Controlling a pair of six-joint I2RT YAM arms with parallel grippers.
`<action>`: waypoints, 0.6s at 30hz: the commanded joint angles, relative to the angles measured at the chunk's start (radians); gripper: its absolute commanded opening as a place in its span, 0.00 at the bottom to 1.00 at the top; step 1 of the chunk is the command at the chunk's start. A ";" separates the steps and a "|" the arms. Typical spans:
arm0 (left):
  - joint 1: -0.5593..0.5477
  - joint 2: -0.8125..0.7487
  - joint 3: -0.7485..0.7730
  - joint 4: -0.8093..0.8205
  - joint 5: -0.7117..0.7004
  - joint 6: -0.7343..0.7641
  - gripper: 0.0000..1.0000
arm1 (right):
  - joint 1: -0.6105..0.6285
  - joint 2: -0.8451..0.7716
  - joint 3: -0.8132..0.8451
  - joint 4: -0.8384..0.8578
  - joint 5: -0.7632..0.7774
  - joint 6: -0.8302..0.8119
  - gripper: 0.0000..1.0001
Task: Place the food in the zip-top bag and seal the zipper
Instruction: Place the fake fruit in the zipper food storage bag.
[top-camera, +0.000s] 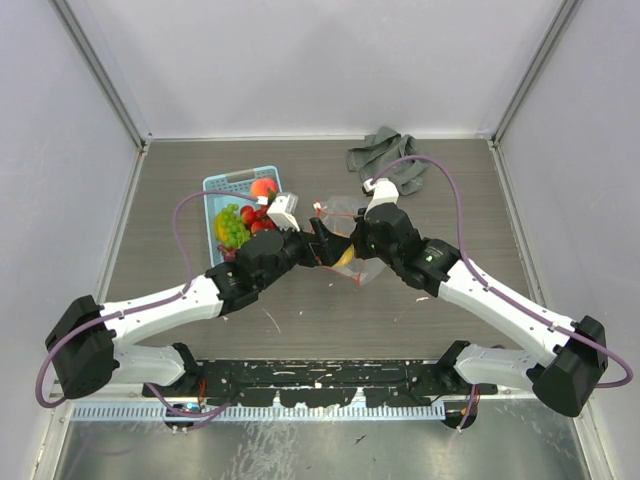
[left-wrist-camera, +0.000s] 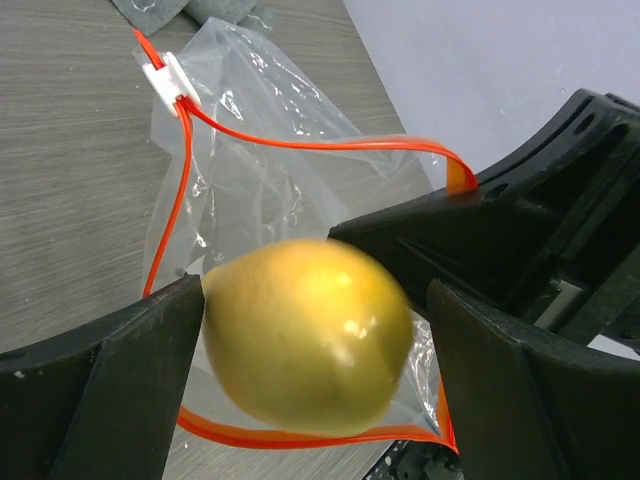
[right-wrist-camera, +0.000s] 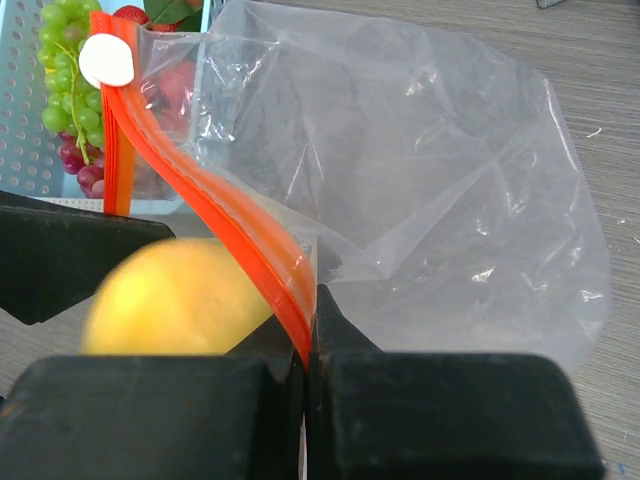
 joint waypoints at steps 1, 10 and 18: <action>-0.003 -0.009 0.061 -0.020 -0.024 0.045 0.95 | 0.006 -0.025 -0.001 0.049 0.024 0.016 0.01; -0.003 -0.048 0.076 -0.078 0.016 0.043 0.99 | 0.005 -0.023 -0.008 0.052 0.035 0.016 0.01; -0.004 -0.191 0.098 -0.336 -0.115 0.053 0.98 | 0.004 -0.040 -0.016 0.047 0.052 0.012 0.00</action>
